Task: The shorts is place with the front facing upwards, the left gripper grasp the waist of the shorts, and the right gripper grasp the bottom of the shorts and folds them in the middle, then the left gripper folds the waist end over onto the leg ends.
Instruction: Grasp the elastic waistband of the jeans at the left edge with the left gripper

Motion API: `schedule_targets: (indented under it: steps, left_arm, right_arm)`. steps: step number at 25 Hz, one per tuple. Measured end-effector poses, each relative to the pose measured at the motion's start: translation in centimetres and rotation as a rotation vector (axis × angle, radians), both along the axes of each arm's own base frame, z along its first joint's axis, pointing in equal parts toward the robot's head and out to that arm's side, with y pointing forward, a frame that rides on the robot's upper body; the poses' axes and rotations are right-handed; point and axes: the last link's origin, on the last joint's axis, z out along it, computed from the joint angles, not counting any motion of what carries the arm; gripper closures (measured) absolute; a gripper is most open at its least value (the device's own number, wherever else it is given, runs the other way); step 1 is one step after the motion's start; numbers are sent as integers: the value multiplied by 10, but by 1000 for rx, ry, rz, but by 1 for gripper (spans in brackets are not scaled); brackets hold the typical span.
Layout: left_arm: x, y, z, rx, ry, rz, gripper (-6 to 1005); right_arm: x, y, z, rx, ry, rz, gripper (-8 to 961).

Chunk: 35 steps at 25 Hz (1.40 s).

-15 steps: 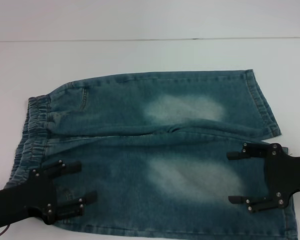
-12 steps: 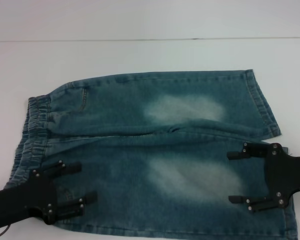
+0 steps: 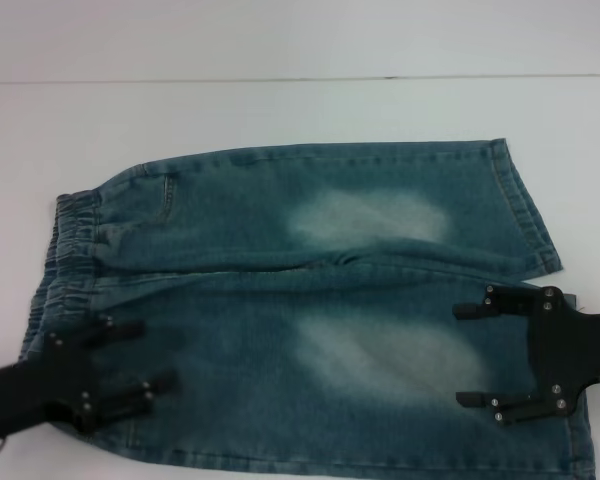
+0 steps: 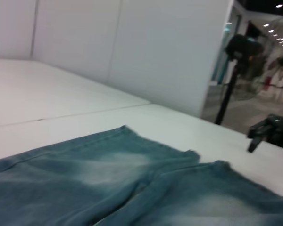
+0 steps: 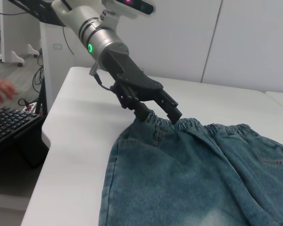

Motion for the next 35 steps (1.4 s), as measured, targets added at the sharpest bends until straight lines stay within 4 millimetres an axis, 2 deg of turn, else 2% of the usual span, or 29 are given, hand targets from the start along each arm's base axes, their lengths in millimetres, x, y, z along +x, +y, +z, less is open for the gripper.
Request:
schedule_targets:
  steps: [5, 10, 14, 23, 35]
  left_arm:
    - [-9, 1, 30, 30, 62, 111, 184]
    - [-13, -11, 63, 34, 128, 214, 190]
    - [-18, -18, 78, 1, 192, 306, 195]
    - [-28, -8, 78, -20, 284, 398, 207]
    - [-34, -2, 70, -26, 298, 405, 255]
  right_arm:
    - [0, 2, 1, 11, -4, -2, 71]
    - [2, 5, 2, 27, -17, -12, 72]
    - [3, 6, 4, 38, -19, -18, 71]
    - [4, 6, 5, 42, -20, -22, 71]
    - [5, 5, 4, 43, -17, -25, 72]
